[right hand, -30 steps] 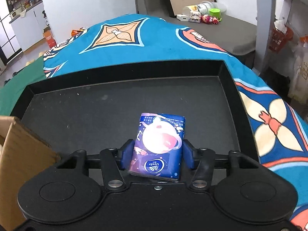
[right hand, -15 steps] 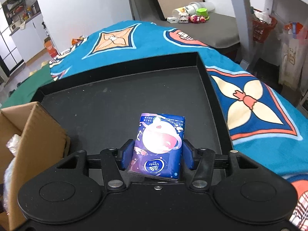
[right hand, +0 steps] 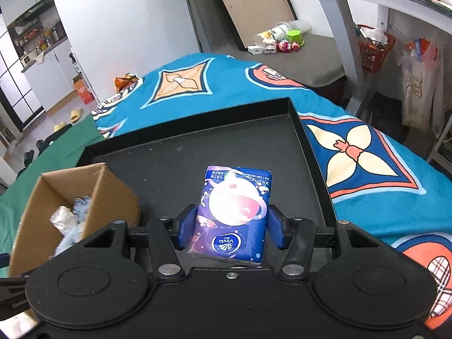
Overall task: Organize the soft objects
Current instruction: 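Carry the tissue pack with the right tool and release it into the box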
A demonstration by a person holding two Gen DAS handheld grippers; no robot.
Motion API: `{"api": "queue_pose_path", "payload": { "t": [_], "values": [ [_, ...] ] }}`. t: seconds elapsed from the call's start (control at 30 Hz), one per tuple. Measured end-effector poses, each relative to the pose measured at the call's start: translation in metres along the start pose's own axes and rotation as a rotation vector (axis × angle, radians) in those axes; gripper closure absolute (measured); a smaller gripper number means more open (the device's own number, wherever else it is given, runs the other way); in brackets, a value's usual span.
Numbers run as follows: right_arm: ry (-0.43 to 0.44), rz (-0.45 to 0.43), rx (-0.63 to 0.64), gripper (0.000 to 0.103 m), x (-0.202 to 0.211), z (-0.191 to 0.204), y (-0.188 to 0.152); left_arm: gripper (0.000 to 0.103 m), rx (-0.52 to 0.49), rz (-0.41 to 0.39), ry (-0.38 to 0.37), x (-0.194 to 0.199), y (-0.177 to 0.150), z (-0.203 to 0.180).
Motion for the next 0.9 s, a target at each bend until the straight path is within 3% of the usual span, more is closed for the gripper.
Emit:
{"api": "queue_pose_path", "payload": {
  "t": [0.5, 0.9],
  "values": [
    [0.069, -0.058, 0.046, 0.051, 0.042, 0.036, -0.005, 0.044, 0.09, -0.067, -0.074, 0.014, -0.003, 0.017],
    [0.102, -0.094, 0.1, 0.051, 0.068, 0.069, -0.01, 0.044, 0.157, -0.073, -0.15, 0.013, -0.009, 0.031]
  ]
}}
Point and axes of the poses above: each gripper's, at about its wrist camera, not at the fingertips, and x roughly against the way its jaws point, z to its left, y to its top, the point moved 8 cm from there along -x, roughly the way its jaws point, and after that the axes turned 8 degrees about -x, right-handed, at the moved point
